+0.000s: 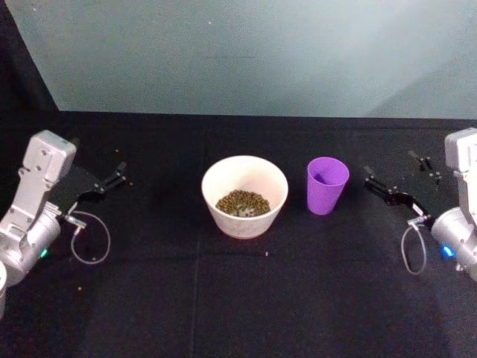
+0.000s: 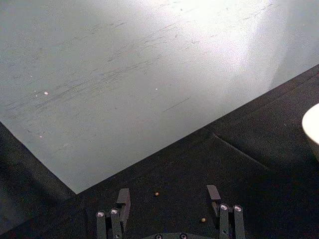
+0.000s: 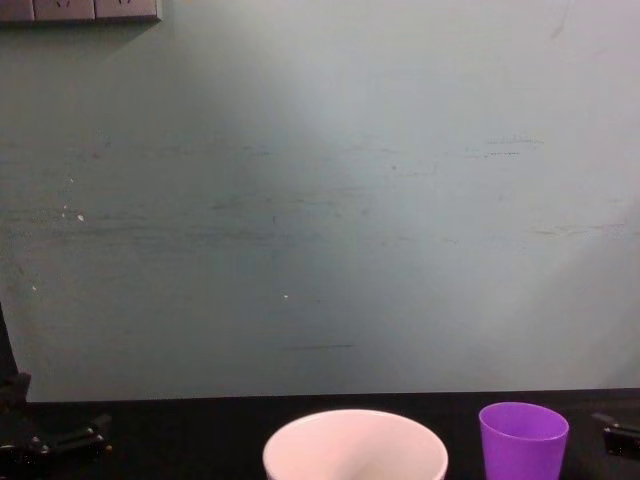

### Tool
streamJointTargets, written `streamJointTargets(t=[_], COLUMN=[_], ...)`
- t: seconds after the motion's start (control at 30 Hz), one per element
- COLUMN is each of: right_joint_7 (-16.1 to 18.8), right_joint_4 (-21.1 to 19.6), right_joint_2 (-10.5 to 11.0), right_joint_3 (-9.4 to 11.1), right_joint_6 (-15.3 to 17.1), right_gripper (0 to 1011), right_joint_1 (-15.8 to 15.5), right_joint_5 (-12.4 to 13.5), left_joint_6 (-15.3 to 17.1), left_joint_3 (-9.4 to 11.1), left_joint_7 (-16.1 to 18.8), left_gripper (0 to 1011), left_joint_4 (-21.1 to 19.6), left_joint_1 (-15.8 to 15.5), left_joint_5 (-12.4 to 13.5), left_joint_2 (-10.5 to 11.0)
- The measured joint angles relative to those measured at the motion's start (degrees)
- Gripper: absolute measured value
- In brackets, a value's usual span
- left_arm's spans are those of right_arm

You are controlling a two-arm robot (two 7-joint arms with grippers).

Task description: Pick up the cup and pour the mung beans from the cup into the bowl.

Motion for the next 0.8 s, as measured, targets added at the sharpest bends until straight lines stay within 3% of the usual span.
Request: streamJointTargets(t=[0.8], right_joint_7=[0.0], right_joint_4=[0.1], right_joint_2=[0.0], right_joint_3=[0.0], right_joint_6=[0.0], right_gripper=[1002], right_joint_1=[0.0], right_joint_5=[0.0], left_joint_6=[0.0], left_joint_3=[0.0], left_joint_7=[0.0], left_gripper=[1000], left_joint_4=[0.0], left_joint_1=[0.0], left_joint_5=[0.0], left_joint_2=[0.0])
